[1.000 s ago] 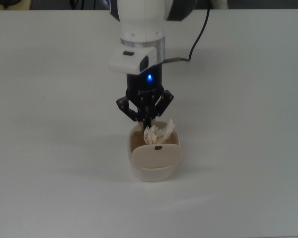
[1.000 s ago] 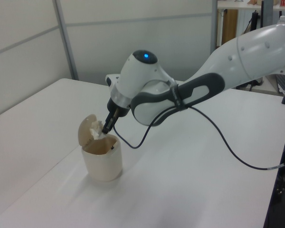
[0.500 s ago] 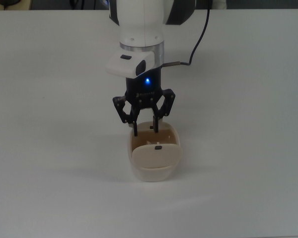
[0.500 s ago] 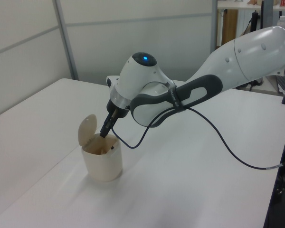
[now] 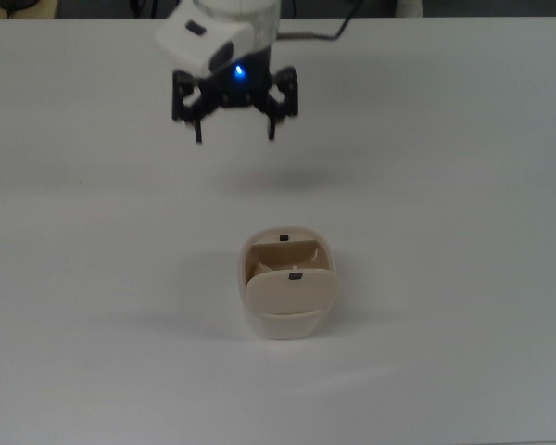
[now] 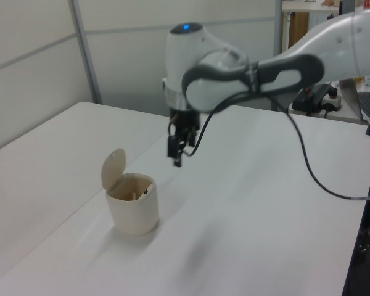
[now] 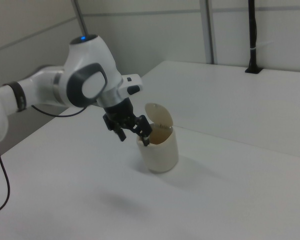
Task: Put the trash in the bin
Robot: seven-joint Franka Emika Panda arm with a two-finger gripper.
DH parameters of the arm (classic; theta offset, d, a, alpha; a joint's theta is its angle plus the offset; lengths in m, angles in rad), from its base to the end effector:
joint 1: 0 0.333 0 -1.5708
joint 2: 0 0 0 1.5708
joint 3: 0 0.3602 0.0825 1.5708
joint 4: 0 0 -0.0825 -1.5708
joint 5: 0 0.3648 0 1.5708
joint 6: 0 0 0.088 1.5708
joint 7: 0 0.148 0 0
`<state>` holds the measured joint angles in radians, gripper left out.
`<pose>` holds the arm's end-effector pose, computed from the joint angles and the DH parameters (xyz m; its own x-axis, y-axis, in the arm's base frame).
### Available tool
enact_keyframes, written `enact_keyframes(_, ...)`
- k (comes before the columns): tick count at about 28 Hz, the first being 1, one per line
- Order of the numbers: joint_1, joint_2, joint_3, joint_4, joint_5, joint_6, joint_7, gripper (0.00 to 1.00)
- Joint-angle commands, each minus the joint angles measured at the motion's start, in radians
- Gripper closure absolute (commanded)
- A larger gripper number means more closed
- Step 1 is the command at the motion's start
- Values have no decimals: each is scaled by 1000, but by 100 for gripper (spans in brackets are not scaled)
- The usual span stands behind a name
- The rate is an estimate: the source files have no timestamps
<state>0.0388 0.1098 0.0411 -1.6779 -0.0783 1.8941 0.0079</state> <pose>0.5976 0.0379 0.5466 0.9898 0.0956 0.1060 0.0883 -0.9936 0.0711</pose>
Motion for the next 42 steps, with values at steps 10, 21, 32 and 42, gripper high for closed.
enact_keyframes(10,-54,-153,-13,37,11,-303,15,0)
enact_keyframes(21,-56,-148,-21,34,14,-285,4,0)
enact_keyframes(32,-56,-142,-20,35,14,-285,0,0)
enact_keyframes(42,-57,-140,-23,41,23,-285,0,0)
